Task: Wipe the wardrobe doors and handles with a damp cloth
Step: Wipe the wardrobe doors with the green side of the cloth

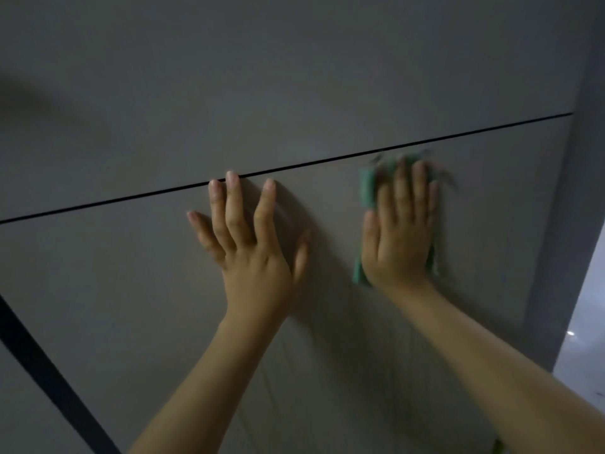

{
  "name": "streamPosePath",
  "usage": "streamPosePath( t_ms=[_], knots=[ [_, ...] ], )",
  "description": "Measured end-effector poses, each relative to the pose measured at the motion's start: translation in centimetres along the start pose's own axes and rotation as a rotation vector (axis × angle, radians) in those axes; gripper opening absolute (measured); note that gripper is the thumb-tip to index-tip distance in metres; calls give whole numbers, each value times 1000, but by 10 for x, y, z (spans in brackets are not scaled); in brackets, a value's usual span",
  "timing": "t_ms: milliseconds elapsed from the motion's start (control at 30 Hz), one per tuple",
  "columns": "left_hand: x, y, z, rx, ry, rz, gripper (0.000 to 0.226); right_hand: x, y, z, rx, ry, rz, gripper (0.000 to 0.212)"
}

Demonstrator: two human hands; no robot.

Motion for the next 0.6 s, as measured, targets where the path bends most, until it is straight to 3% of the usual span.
streamPosePath(
  t_ms=[67,133,267,400,533,600],
  knots=[
    [2,-2,6,-28,31,-8,68,-12,4,6,66,254,-121,51],
    [5,-7,18,-33,8,-20,69,-8,9,40,48,269,-119,52],
    [11,-19,63,-97,-80,-47,67,-3,17,103,-64,-155,29,51],
    [20,-38,112,-135,-220,-66,59,-23,12,87,-80,-406,97,53],
    [21,-56,124,-77,-264,-67,58,-40,18,87,-9,-15,-83,50],
    [19,-59,124,-45,-282,-43,61,-38,25,114,0,57,-72,51]
  ],
)
Point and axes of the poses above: each hand's wrist, its own x-axis towards the middle knuckle, its own y-axis out of the back of the hand, z = x × y, the point moved 6 cm from there along x, towards the middle knuckle, and after that the axes turned 8 degrees about z, right-handed, at the moved point
